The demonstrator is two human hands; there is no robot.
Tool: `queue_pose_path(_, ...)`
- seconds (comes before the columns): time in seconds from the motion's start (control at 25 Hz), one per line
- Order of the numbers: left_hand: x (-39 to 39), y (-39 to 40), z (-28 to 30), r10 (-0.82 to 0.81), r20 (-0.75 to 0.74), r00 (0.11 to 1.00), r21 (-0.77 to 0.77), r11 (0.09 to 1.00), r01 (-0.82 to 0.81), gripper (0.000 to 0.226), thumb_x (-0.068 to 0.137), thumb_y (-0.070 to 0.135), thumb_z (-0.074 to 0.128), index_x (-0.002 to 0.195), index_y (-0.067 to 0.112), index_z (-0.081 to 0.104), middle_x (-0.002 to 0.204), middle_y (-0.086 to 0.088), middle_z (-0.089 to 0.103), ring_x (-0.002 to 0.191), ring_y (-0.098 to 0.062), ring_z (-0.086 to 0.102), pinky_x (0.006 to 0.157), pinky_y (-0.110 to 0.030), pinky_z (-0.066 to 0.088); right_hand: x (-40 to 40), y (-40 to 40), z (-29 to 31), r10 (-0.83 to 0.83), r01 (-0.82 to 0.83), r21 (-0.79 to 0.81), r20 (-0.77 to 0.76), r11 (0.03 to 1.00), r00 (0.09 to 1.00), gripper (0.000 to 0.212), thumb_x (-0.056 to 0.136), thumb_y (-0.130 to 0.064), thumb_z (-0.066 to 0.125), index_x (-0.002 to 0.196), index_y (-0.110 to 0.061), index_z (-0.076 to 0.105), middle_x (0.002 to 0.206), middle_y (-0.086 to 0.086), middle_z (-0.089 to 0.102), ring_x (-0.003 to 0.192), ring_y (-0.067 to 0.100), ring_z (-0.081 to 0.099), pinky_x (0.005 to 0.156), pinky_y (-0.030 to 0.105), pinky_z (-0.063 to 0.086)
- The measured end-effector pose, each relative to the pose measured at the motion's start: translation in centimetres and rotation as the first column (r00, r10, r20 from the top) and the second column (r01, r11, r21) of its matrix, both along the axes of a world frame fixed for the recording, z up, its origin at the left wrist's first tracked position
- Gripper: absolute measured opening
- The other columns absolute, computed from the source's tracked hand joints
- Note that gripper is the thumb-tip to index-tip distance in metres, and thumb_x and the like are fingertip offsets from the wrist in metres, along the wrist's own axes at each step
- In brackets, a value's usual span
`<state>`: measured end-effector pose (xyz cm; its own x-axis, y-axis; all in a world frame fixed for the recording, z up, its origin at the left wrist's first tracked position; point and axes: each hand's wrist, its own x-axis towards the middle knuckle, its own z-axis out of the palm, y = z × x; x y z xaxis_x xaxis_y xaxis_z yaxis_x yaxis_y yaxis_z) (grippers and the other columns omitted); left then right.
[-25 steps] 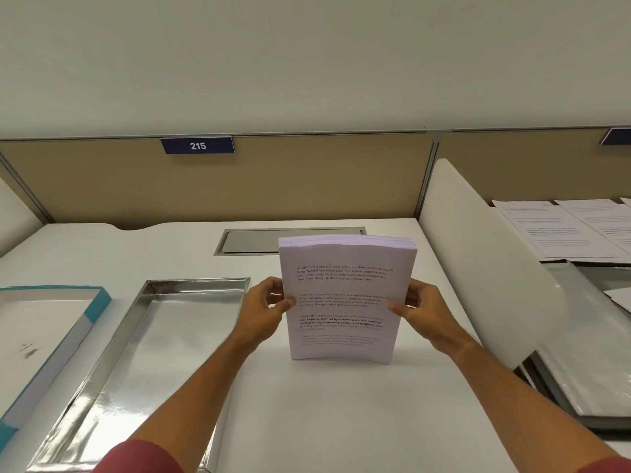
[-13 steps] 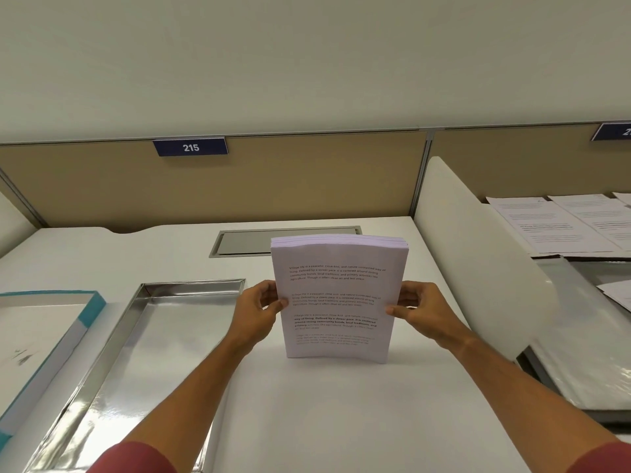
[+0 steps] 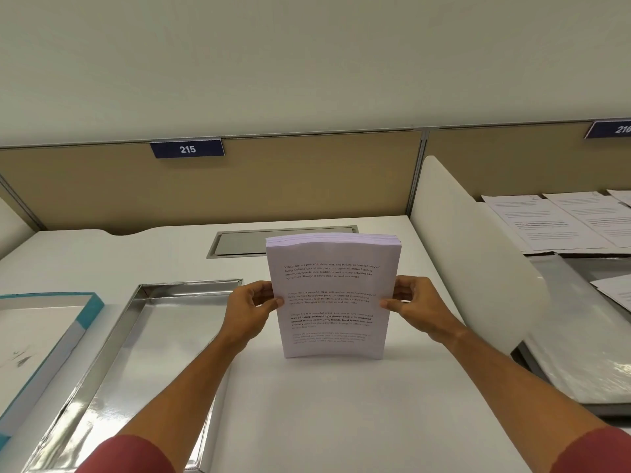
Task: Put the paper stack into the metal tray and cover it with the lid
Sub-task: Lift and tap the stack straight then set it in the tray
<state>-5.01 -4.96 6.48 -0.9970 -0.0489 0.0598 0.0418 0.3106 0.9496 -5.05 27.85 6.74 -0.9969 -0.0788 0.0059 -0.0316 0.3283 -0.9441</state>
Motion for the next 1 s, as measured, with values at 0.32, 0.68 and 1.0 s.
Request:
queue_pose_path(0.32, 0.8, 0.6, -0.7, 0.031, -0.026, 0.999, 0.100, 0.995, -0.029, 0.028, 0.084, -0.001, 0.068, 0.103, 0.019, 0.069, 0.100, 0.003, 0.076, 0.093, -0.011, 0.073, 0.083, -0.024, 0.057, 0.2, 0.7, -1.0, 0.022, -0.021, -0.049, 0.016, 0.999, 1.000, 0.031, 0.081, -0.007, 0.077, 0.111, -0.015, 0.072, 0.101, -0.002, 0.079, 0.095, 0.014, 0.074, 0.089, 0.031, 0.059)
queue_pose_path(0.68, 0.8, 0.3, -0.7, 0.039, -0.026, 0.999, 0.055, 0.998, -0.038, 0.026, 0.078, 0.005, 0.076, 0.090, 0.027, 0.072, 0.088, 0.012, 0.078, 0.084, -0.011, 0.074, 0.075, -0.020, 0.059, 0.6, 0.1, -1.7, -0.003, 0.004, -0.061, 0.014, 0.998, 1.000, 0.030, 0.083, -0.006, 0.075, 0.113, -0.006, 0.072, 0.105, 0.007, 0.077, 0.100, 0.026, 0.072, 0.094, 0.043, 0.057)
queue_pose_path(1.0, 2.4, -1.2, 1.8, 0.009, -0.003, 1.000, 0.190, 0.982, -0.008, 0.021, 0.083, 0.009, 0.073, 0.103, 0.005, 0.069, 0.099, -0.006, 0.078, 0.090, -0.023, 0.075, 0.080, -0.033, 0.060, 0.0, -0.6, 1.8, 0.108, -0.107, -0.178, -0.004, 0.978, 0.994, 0.028, 0.085, -0.004, 0.073, 0.113, 0.000, 0.071, 0.105, 0.013, 0.077, 0.096, 0.029, 0.074, 0.085, 0.040, 0.061)
